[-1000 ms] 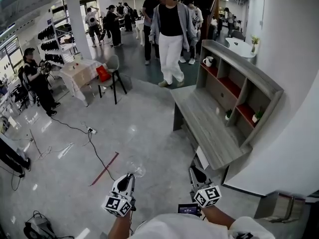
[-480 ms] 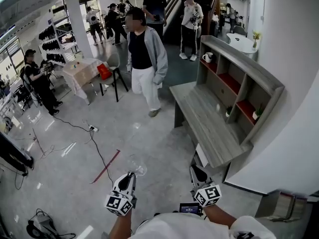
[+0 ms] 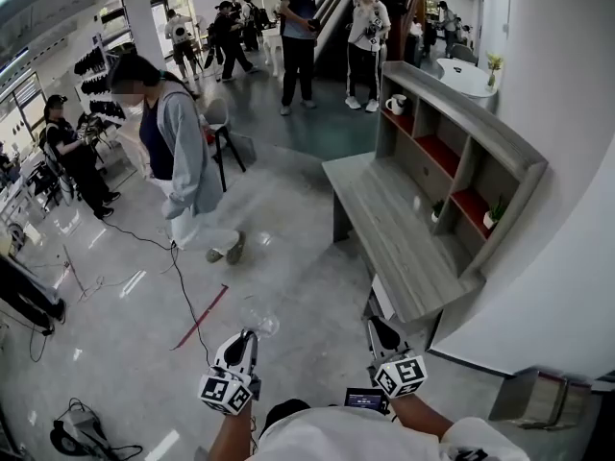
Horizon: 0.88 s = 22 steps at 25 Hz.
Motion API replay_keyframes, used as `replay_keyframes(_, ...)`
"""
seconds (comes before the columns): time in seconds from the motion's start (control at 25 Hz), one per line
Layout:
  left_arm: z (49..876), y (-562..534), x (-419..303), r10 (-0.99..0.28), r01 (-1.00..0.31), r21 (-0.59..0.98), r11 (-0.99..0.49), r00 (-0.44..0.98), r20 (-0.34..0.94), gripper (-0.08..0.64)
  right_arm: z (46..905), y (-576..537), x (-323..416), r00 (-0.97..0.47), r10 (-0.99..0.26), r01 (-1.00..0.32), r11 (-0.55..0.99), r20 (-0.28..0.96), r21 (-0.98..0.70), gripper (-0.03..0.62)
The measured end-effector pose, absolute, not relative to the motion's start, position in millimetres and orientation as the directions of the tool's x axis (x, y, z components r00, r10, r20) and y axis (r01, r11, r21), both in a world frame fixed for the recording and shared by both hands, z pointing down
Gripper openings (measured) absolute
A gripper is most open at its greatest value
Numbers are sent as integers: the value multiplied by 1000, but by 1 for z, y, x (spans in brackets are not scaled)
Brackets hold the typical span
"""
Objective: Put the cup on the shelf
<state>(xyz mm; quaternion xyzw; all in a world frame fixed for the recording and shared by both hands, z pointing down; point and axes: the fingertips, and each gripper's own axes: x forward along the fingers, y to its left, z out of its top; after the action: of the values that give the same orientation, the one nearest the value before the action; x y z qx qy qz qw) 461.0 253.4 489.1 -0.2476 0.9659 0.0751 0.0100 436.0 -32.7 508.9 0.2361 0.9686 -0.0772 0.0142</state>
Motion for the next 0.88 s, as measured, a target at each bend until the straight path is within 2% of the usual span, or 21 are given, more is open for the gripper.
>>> replay_keyframes(0.4, 494, 250, 428, -454, -458, 152, 876, -889, -63, 28, 515, -44, 402, -885, 463, 466, 874, -55, -141, 41)
replay_keyframes(0.88, 500, 265, 345, -440, -442, 142, 885, -897, -53, 28, 518, -30, 314, -887, 460, 462, 878, -50, -124, 43)
